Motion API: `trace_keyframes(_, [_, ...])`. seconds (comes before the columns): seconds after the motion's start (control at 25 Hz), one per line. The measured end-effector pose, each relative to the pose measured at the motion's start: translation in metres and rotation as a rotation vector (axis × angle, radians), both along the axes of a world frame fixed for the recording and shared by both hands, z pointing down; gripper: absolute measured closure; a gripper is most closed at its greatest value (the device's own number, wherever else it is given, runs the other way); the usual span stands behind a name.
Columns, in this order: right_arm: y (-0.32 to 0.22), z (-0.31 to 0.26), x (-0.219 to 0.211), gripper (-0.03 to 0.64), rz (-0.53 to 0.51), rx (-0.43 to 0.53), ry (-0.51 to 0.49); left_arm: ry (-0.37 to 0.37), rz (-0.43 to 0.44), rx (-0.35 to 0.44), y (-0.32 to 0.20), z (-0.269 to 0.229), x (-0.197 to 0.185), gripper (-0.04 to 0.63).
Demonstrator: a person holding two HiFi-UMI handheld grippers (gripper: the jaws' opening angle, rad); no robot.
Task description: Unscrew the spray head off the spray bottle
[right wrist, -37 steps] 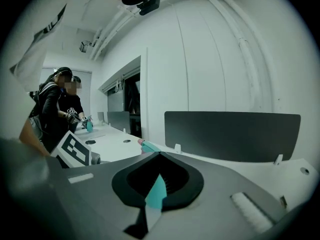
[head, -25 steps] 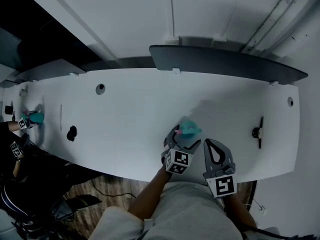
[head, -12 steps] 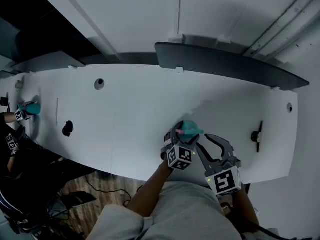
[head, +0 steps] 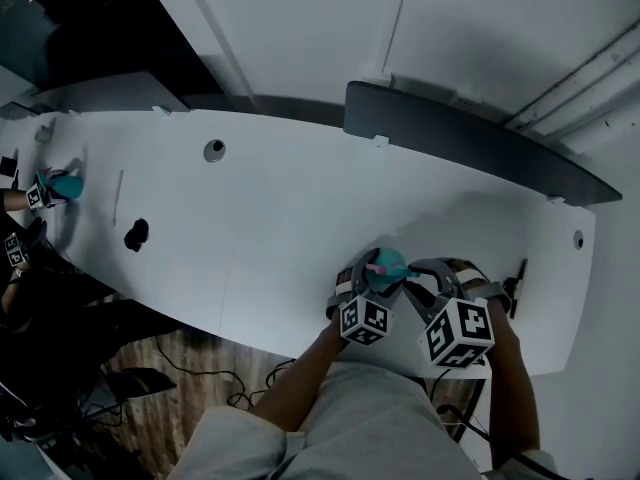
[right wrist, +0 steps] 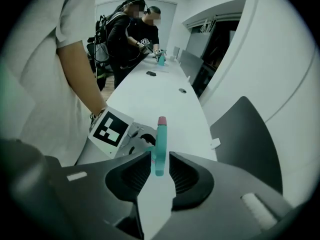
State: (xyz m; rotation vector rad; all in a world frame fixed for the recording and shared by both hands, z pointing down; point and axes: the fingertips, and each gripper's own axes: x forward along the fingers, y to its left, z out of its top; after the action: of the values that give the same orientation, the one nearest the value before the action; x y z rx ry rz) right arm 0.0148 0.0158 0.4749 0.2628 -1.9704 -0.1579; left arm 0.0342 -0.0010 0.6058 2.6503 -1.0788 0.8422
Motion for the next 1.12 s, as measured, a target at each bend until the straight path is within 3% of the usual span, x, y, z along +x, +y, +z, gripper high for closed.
trace_keyframes(0.2, [0.0, 0.005, -0.003, 0.517, -0.051, -0.034, 0.017, 0.002, 0.0, 0.009, 0.001, 0.001, 0.002, 0.213])
trace_keyframes(0.4, [-0.004, 0.009, -0.007, 0.527, -0.015, -0.057, 0.022, 0.009, -0.006, 0.003, 0.0, 0.001, 0.001, 0.213])
trace_keyframes(0.56, [-0.005, 0.01, -0.006, 0.552, 0.107, -0.151, 0.009, 0.001, -0.002, 0.007, -0.001, 0.002, 0.001, 0.213])
trace_keyframes(0.76, [-0.008, 0.011, -0.005, 0.554, 0.247, -0.201, -0.001, 0.0, 0.003, 0.0, -0.001, 0.002, 0.002, 0.215])
trace_keyframes(1.0, [-0.013, 0.012, 0.001, 0.54, 0.554, -0.27, -0.05, -0.008, 0.014, -0.002, 0.0, 0.003, 0.004, 0.215])
trace_keyframes(1.12, [-0.013, 0.011, -0.002, 0.54, 0.542, -0.232, -0.022, 0.006, 0.005, -0.008, -0.002, 0.001, 0.004, 0.215])
